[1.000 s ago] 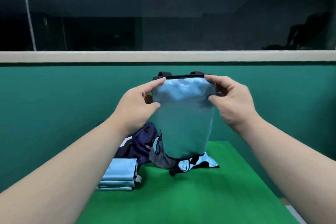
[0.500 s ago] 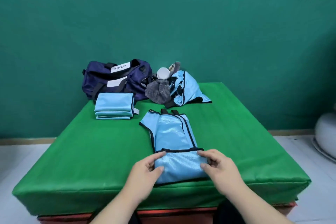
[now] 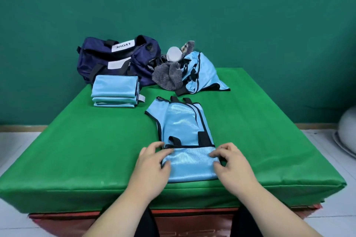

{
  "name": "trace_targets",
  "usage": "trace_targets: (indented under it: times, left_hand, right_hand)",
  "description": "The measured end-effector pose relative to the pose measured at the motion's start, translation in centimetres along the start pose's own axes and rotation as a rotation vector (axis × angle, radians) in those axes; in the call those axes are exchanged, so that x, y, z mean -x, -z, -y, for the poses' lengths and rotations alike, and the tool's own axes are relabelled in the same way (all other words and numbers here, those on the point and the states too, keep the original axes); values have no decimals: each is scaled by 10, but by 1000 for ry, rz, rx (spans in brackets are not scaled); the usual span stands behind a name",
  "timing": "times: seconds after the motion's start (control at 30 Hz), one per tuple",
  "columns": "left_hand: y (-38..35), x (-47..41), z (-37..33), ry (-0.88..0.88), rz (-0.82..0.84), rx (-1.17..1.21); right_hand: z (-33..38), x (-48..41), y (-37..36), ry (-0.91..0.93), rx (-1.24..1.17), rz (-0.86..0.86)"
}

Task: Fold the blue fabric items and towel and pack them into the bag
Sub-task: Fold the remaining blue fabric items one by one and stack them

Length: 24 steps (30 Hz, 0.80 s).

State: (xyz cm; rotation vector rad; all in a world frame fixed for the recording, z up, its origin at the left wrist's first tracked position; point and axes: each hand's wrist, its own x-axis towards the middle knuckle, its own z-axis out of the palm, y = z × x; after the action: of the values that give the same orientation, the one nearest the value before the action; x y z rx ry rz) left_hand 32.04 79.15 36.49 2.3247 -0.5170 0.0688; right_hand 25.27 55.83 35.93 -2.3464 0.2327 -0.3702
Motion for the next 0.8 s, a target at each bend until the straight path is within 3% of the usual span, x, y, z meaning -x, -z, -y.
trace_targets:
  times: [0.33, 0.6, 0.8]
  left_hand:
    - [7, -17, 11, 46, -74, 86]
    - [12, -71, 32, 165, 47, -181]
    - [9, -126, 54, 236, 24, -272]
  right_hand:
    - [3, -33, 7, -29, -213, -86]
    - [-10, -95, -6, -42, -110, -40]
    - [-16, -152, -15, -54, -57, -9]
